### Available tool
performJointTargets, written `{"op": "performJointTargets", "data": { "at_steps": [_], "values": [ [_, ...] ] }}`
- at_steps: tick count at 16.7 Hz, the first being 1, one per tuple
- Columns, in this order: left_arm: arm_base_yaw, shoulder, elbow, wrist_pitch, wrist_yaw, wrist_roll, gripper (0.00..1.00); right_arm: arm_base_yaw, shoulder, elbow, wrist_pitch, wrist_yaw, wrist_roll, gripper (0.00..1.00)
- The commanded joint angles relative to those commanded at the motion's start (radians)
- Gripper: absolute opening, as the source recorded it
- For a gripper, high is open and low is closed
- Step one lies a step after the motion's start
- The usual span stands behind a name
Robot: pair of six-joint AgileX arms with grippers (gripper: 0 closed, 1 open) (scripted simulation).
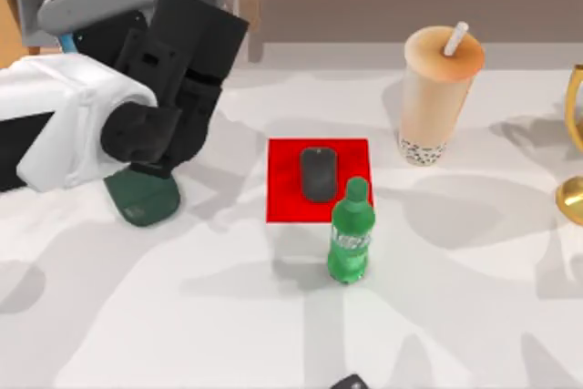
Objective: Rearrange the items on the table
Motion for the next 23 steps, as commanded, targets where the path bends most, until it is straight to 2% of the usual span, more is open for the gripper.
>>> {"op": "performJointTargets", "data": {
  "at_steps": [6,16,20,23],
  "values": [
    [0.000,0.000,0.000,0.000,0.000,0.000,0.98,0.000,0.000,0.000,0.000,0.000,0.000,1.00],
    [-0.004,-0.003,-0.002,-0.001,-0.002,-0.001,1.00,0.000,0.000,0.000,0.000,0.000,0.000,1.00],
    [-0.071,-0.095,-0.061,-0.007,-0.059,-0.043,1.00,0.000,0.000,0.000,0.000,0.000,0.000,1.00],
    [-0.089,-0.148,-0.088,-0.005,-0.071,-0.051,1.00,0.000,0.000,0.000,0.000,0.000,0.000,1.00]
  ]
}}
